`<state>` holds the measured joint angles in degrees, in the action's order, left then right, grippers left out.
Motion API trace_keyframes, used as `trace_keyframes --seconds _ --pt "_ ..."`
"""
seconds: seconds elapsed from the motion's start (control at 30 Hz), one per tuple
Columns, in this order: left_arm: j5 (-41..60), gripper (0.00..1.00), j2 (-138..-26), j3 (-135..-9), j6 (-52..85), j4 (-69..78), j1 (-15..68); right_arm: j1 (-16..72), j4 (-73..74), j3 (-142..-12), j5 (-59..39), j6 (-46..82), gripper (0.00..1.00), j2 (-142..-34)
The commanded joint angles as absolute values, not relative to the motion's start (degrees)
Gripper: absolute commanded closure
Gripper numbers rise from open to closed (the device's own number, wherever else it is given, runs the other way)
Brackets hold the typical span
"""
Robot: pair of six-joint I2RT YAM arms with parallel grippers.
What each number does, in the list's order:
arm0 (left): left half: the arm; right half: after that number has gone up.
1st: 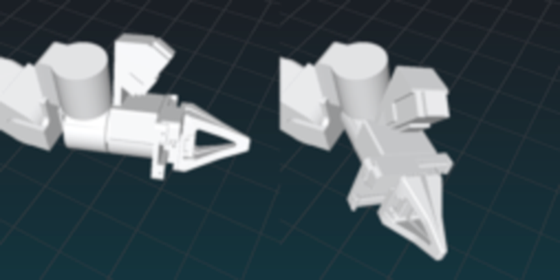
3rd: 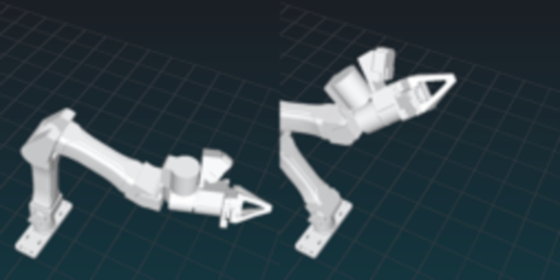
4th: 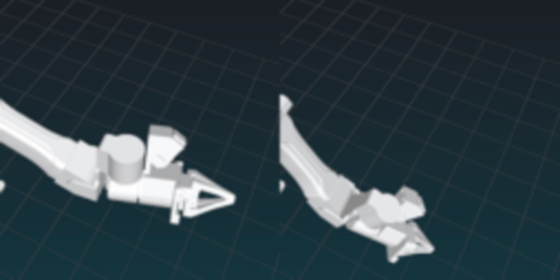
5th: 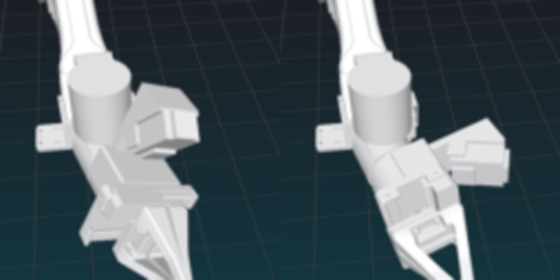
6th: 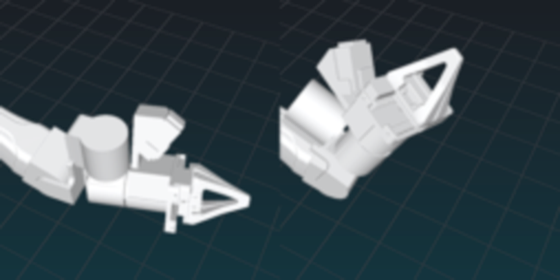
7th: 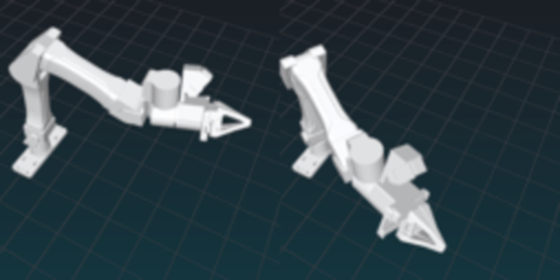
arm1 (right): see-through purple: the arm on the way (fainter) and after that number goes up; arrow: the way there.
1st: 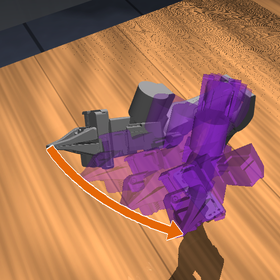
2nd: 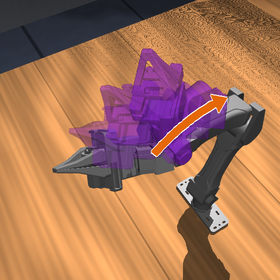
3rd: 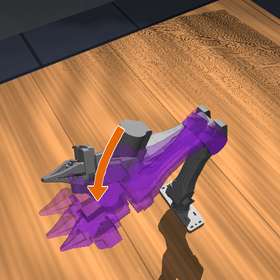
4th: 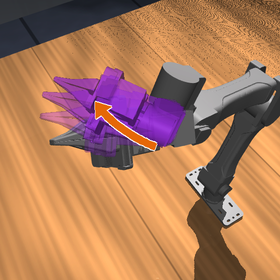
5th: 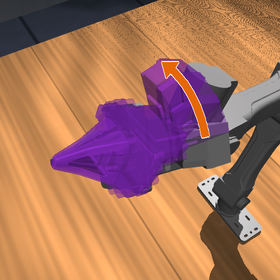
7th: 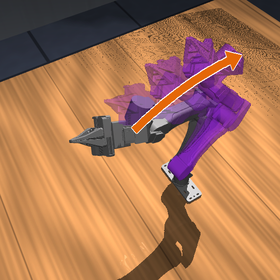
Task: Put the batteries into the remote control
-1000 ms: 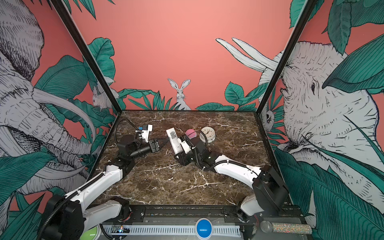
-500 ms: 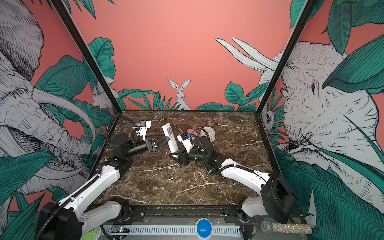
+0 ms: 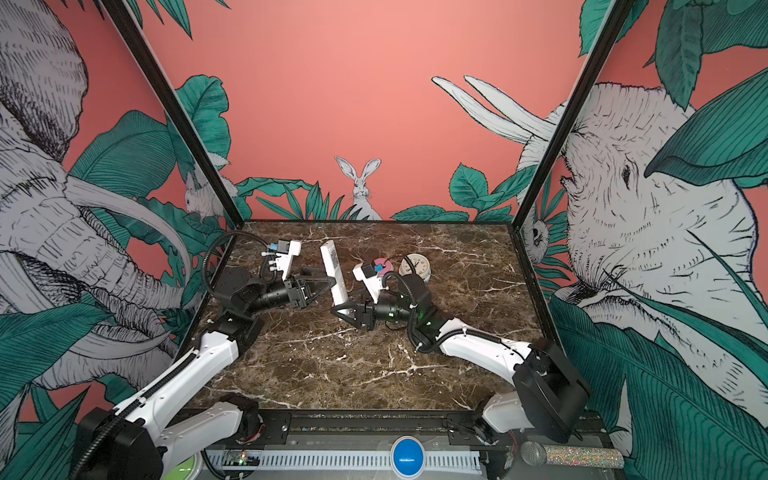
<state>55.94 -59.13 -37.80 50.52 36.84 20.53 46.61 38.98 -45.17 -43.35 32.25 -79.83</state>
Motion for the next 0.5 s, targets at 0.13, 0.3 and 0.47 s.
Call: trace_keyframes --seconds 0.13,0.3,0.47 --pt "58.4 0.23 -59.0 -39.3 53.3 43.5 20.7 46.4 47.8 -46.4 -49.0 35.4 0.86 -81.4" --pt "58.4 0.32 -59.0 -39.2 53.5 43.8 20.7 46.4 48.0 -46.4 -49.2 35.4 0.86 -81.6" --pt "58.4 0.38 -59.0 -39.3 53.6 43.9 20.7 46.4 50.4 -46.5 -50.1 37.1 0.86 -82.4"
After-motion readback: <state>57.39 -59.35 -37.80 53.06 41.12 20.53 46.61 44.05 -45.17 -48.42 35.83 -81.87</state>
